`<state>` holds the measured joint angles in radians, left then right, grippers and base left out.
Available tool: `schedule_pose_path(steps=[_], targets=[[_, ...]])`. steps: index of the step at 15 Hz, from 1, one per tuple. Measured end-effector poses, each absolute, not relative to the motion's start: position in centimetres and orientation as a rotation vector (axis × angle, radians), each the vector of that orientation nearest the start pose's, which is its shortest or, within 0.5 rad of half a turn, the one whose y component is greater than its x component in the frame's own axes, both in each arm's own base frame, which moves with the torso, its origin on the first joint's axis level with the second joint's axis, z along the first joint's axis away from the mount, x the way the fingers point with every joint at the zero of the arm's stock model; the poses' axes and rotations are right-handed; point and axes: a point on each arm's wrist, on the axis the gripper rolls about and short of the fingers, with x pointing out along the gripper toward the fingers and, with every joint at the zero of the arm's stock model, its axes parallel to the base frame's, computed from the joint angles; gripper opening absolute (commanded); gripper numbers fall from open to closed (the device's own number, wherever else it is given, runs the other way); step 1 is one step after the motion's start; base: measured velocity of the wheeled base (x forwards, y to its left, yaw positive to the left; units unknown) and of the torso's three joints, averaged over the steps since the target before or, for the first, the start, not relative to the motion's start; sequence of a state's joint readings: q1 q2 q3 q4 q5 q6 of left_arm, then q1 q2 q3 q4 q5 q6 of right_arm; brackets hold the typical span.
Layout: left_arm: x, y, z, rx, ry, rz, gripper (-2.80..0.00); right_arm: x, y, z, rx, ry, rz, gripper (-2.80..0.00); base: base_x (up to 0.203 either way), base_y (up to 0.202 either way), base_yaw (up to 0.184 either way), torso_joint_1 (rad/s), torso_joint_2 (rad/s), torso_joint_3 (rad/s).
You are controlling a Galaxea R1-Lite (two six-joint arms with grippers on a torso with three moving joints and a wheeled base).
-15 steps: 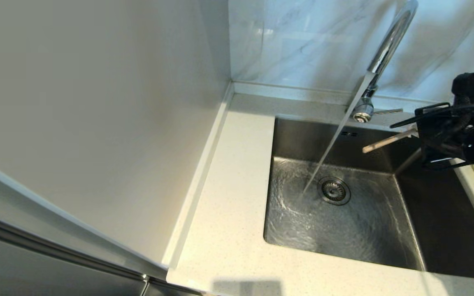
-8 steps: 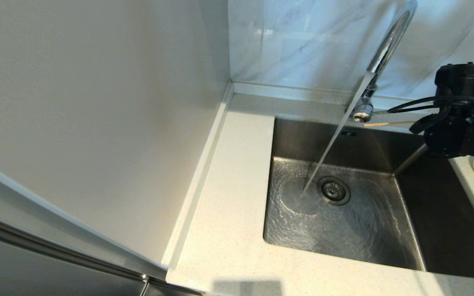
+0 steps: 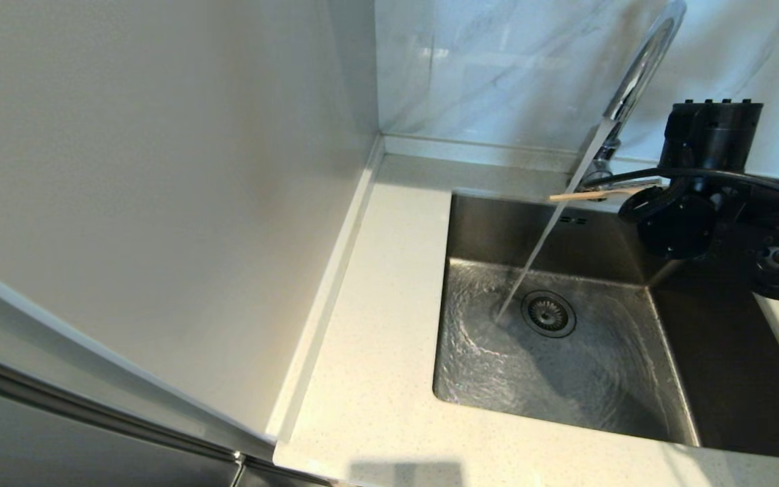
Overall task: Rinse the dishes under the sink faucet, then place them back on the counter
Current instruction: Rinse the chopsticks
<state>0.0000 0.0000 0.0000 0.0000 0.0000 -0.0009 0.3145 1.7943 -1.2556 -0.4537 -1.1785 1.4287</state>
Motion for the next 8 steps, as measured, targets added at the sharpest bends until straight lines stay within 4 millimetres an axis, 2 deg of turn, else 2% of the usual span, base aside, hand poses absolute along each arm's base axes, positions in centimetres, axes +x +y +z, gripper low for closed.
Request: schedule_pose_path(steps=[8], targets=[[-2.3, 0.0, 7.5, -0.001, 0.000, 0.000, -2.80, 35.7, 9.4, 24.9, 1.245, -0.563, -0.747, -2.80, 0.000, 0.000, 0.000, 0.000, 0.00, 0.000]])
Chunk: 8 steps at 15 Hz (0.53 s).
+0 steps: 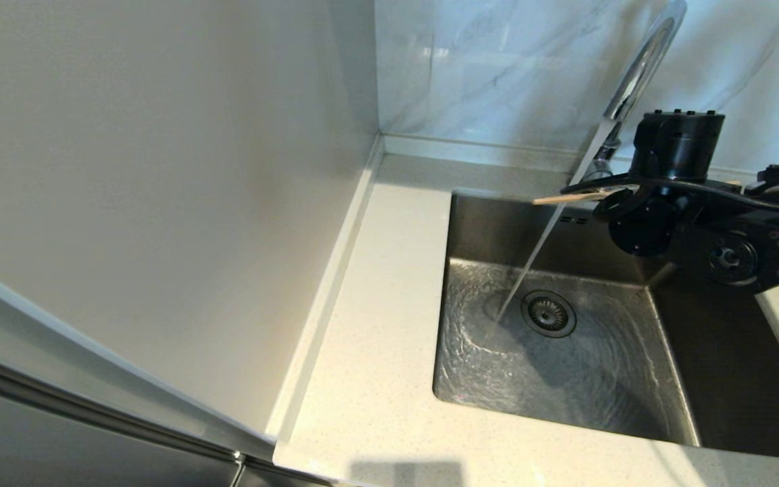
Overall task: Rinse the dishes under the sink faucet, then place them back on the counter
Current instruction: Rinse the chopsticks
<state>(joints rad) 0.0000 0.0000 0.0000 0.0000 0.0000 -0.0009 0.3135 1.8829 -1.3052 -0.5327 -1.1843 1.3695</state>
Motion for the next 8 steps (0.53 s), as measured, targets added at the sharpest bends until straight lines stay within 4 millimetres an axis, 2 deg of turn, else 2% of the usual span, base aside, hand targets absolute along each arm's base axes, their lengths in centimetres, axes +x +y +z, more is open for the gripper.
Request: schedule_pose_path(steps=[8], targets=[[-2.3, 0.0, 7.5, -0.001, 0.000, 0.000, -2.80, 37.6, 8.1, 25.4, 1.163, -0.654, -0.705, -2.80, 0.000, 0.000, 0.000, 0.000, 0.00, 0.000]])
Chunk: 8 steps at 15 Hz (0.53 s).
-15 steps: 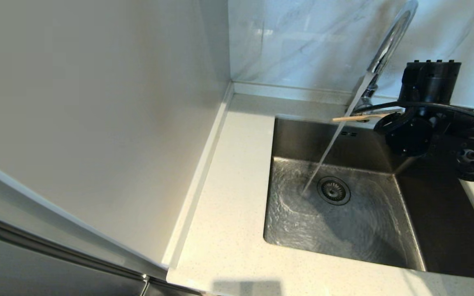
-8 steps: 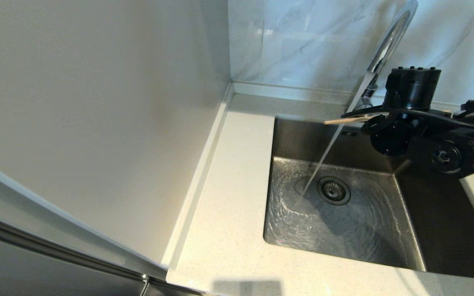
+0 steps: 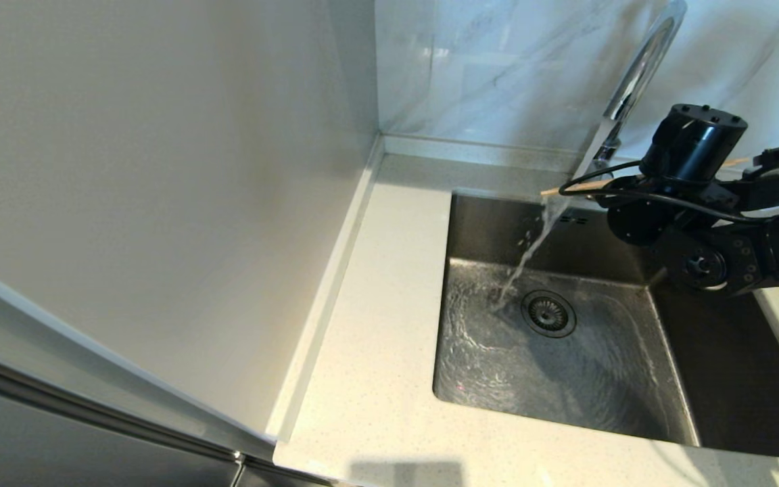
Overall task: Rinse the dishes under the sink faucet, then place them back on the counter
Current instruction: Rinse the chopsticks
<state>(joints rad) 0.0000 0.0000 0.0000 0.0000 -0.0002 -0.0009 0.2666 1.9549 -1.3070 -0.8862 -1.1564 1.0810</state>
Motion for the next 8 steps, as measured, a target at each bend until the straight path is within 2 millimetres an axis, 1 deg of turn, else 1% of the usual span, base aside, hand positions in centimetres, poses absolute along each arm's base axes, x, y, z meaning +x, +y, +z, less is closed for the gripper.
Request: schedule_pose_path(steps=[4, 8], targets=[[-2.3, 0.0, 7.5, 0.000, 0.000, 0.000, -2.80, 37.8, 7.8, 25.1, 1.147, -0.650, -0.706, -2.80, 0.000, 0.000, 0.000, 0.000, 0.00, 0.000], [-2.3, 0.0, 7.5, -0.001, 0.000, 0.000, -2.80, 37.4, 9.0, 25.0, 1.151, -0.627, -0.681, -2.80, 0.000, 0.000, 0.000, 0.000, 0.00, 0.000]])
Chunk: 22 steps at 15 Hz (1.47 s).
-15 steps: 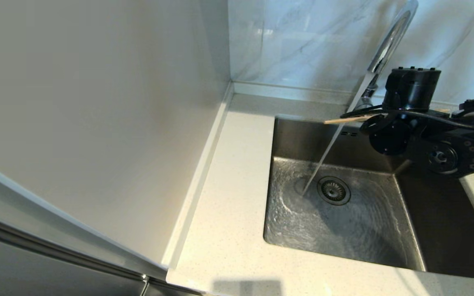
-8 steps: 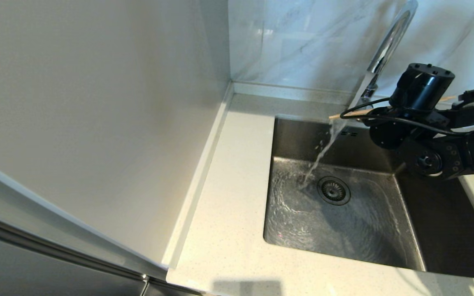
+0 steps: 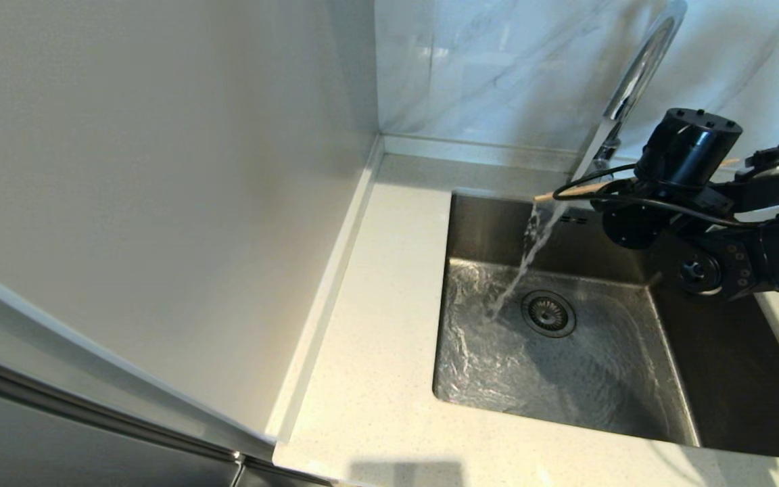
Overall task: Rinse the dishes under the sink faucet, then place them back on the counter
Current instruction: Rinse the chopsticks
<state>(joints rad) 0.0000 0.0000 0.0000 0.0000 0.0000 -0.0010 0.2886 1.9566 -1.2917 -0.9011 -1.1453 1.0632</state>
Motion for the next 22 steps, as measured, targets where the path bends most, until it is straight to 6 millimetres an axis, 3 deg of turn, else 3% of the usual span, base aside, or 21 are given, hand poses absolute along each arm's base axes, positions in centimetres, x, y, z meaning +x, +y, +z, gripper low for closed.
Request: schedule_pose_path(steps=[11, 16, 19, 22], targets=[[-2.3, 0.0, 7.5, -0.001, 0.000, 0.000, -2.80, 35.2, 13.3, 24.8, 1.179, -0.543, -0.581, -2.80, 0.000, 0.000, 0.000, 0.000, 0.00, 0.000], [-2.3, 0.0, 7.5, -0.001, 0.000, 0.000, -2.80, 34.8, 14.1, 24.4, 1.181, -0.527, -0.560, -2.80, 0.000, 0.000, 0.000, 0.000, 0.00, 0.000], [-2.3, 0.0, 7.6, -0.001, 0.000, 0.000, -2.80, 34.2, 13.8, 22.7, 1.129, -0.477, -0.582, -2.80, 0.000, 0.000, 0.000, 0.000, 0.00, 0.000], [-2.3, 0.0, 7.5, -0.001, 0.000, 0.000, -2.80, 31.9, 12.5, 19.9, 1.023, -0.359, -0.587, -2.80, 0.000, 0.000, 0.000, 0.000, 0.00, 0.000]])
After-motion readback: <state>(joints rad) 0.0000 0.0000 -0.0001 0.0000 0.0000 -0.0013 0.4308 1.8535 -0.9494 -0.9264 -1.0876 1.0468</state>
